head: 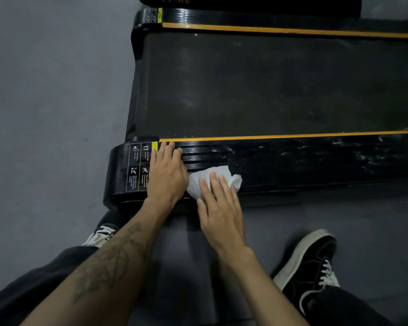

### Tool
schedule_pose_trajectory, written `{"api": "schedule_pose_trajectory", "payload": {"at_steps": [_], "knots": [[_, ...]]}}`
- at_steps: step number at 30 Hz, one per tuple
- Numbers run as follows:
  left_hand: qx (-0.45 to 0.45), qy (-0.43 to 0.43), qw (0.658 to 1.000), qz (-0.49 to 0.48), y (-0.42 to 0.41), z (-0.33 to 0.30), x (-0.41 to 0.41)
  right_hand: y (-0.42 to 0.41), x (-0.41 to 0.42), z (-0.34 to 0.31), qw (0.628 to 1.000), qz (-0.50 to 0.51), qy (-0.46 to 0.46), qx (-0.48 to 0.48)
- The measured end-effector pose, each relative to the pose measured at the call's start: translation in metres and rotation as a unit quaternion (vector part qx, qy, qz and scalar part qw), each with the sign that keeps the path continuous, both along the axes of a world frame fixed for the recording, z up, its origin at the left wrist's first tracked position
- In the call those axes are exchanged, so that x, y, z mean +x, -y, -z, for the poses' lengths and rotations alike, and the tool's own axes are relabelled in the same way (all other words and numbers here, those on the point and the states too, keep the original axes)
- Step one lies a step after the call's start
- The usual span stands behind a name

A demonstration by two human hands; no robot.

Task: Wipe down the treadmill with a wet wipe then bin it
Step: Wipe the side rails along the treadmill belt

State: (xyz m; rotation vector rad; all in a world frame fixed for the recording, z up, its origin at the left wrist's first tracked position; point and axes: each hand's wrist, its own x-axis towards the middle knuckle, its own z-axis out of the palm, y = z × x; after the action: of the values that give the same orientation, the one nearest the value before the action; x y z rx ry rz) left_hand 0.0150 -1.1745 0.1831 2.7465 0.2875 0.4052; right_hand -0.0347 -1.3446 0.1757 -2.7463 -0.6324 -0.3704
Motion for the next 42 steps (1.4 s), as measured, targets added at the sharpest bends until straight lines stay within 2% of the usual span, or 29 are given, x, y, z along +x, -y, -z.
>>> {"api": "schedule_pose_trajectory", "payload": {"at_steps": [5, 10, 16, 22, 26, 31, 36, 42], "knots": [[0.019, 0.012, 1.0, -0.015, 0.009, -0.006, 0.005, 0.019, 0.005, 0.001, 0.998, 0.059, 0.013, 0.002], [0.052, 0.002, 0.999, 0.003, 0.013, 0.0, 0.004, 0.012, 0.013, -0.001, 1.0, 0.003, 0.012, 0.001], [0.032, -0.001, 0.999, 0.039, 0.013, -0.003, 0.003, 0.025, 0.012, -0.004, 0.998, 0.056, 0.003, -0.025], [0.035, -0.006, 0.999, 0.041, 0.014, -0.001, 0.003, 0.017, 0.024, -0.006, 1.0, 0.004, 0.013, -0.02], [0.04, -0.001, 0.999, 0.036, 0.014, 0.002, 0.005, 0.029, 0.031, -0.001, 0.998, -0.033, 0.026, -0.05], [0.045, 0.002, 0.999, 0.028, 0.014, 0.003, 0.005, 0.026, 0.022, -0.001, 1.0, 0.022, 0.017, -0.008], [0.04, 0.005, 0.999, 0.03, 0.014, -0.001, 0.008, 0.012, 0.031, -0.002, 0.999, -0.037, 0.01, -0.026], [0.035, -0.002, 0.999, 0.025, 0.014, 0.0, 0.005, 0.012, 0.017, -0.006, 0.999, 0.035, -0.029, 0.016]]}}
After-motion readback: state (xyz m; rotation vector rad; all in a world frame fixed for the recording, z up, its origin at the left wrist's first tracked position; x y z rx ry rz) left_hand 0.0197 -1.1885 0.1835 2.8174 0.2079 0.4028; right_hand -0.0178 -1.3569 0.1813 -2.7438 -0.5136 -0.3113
